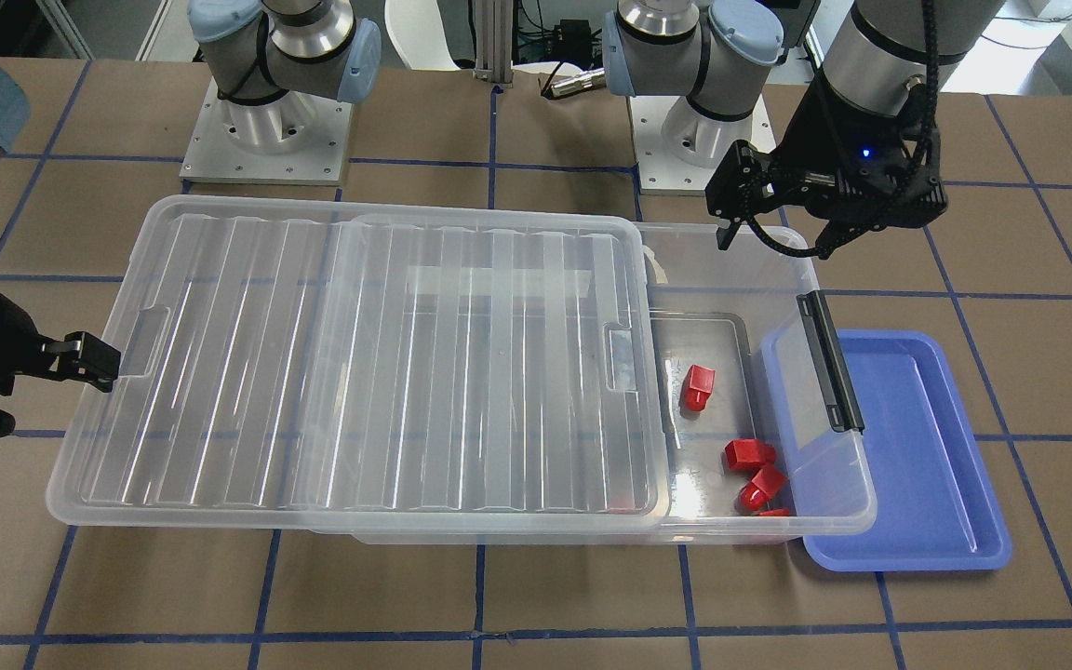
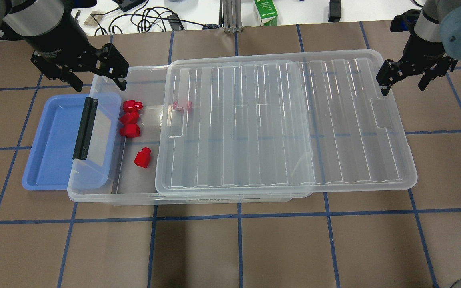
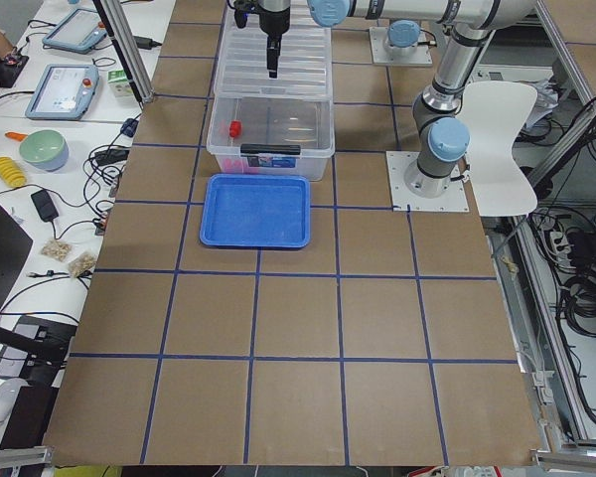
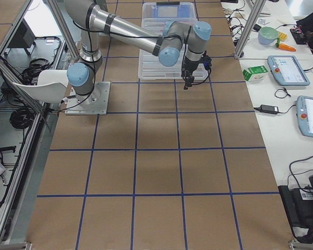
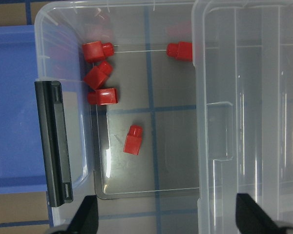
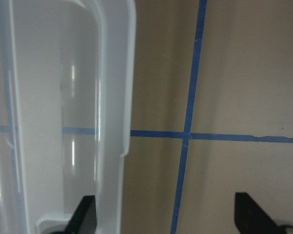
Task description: Place red block in blue tray from box
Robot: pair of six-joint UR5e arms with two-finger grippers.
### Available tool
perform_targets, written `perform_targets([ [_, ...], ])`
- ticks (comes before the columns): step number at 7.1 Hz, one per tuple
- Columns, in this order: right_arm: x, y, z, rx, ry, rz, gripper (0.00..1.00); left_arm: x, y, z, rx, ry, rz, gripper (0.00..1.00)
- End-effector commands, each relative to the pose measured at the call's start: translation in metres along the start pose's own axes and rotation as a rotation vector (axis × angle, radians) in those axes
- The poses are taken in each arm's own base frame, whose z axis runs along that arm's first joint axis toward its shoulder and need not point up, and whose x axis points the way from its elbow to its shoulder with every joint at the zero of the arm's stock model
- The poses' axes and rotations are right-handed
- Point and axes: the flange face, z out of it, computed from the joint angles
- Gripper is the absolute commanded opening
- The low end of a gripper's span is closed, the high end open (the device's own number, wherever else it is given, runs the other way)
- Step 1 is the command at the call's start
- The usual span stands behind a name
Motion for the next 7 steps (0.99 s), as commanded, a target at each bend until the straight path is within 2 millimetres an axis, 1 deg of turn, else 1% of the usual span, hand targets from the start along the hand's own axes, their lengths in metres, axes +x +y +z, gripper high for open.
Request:
perform_targets([
  [1, 0.0, 0.0, 0.001, -0.002, 0.002, -0.004, 1.0, -0.009, -0.006, 0.046, -0.047, -0.007, 0.043, 1.0],
  [2, 0.0, 0.001, -0.002, 0.002, 0.0, -0.002, 1.0, -0.014, -0.004, 0.081, -0.01, -0.038, 0.048, 1.0],
  [3, -0.003, 0.003, -0.01, 0.018, -0.004, -0.003, 1.0, -0.018, -0.001, 0.109, 0.015, -0.039, 0.041, 1.0],
  [4, -0.005, 0.009, -0.025, 0.039, 0.0, 0.005, 1.0, -0.019, 0.006, 0.137, 0.006, -0.037, 0.042, 1.0],
  [5, -0.008, 0.018, -0.042, 0.06, 0.008, 0.006, 1.0, -0.02, 0.02, 0.156, -0.021, -0.034, 0.128, 1.0],
  [6, -0.014, 0.034, -0.061, 0.064, 0.001, 0.007, 1.0, -0.02, 0.023, 0.17, -0.007, -0.037, 0.161, 1.0],
  [7, -0.024, 0.056, -0.085, 0.075, -0.015, 0.016, 1.0, -0.02, 0.024, 0.187, 0.003, -0.032, 0.163, 1.0],
])
